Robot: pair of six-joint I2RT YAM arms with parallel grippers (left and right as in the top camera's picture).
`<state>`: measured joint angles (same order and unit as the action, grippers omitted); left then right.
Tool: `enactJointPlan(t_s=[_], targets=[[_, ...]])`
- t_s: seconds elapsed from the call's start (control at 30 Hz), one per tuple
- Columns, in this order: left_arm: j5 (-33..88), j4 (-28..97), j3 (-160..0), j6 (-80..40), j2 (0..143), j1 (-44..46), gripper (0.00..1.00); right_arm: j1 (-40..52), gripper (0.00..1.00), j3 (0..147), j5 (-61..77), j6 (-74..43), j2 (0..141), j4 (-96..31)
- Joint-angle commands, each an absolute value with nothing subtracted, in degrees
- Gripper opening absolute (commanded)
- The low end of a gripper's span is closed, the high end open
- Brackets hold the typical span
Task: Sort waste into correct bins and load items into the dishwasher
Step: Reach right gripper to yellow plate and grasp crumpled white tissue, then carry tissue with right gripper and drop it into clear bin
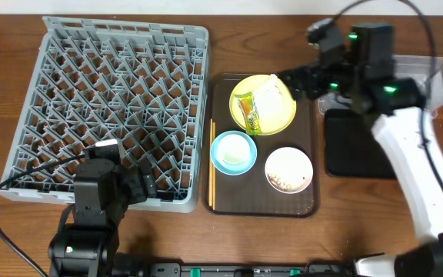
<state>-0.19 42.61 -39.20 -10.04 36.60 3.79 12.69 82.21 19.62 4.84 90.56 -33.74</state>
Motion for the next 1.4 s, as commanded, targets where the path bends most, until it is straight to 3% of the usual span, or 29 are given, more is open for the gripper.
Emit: enactJointPlan(t_s=[0.0,0.17,0.53,0.87,0.9,1.1,1.17,1.37], targets=[[-0.5,42.7,-40.8,-9.3,36.6,3.6,0.91,16.9,0.93,83.2,10.6,4.8,95.0,-31.9],[-0.5,42.6,-40.8,-9.3,36.6,3.6,0.91,20.4,0.82,83.2,5.9,4.2,101.7,-30.9],[-0.5,43.0,-40.8,-9.3,36.6,3.6,0.91,21.8,0.79,83.2,2.3,-5.2,113.1,-27.4],[-0.5,43.3,-40.7,-9.3,36.6,3.6,0.91,21.8,0.71,83.2,-0.2,-10.3,120.2,-25.0],[-0.5,43.3,-40.7,-9.3,36.6,3.6,0.91,21.8,0.68,83.2,-0.2,-10.7,120.4,-24.8],[-0.5,43.5,-40.7,-9.3,36.6,3.6,0.92,21.8,0.16,83.3,0.1,-11.8,120.2,-24.6],[-0.5,43.5,-40.7,-9.3,36.6,3.6,0.91,21.6,0.04,83.3,0.1,-11.8,119.2,-25.4],[-0.5,43.5,-40.7,-9.3,36.6,3.6,0.91,20.4,0.01,83.3,-1.7,-11.8,111.6,-28.7]])
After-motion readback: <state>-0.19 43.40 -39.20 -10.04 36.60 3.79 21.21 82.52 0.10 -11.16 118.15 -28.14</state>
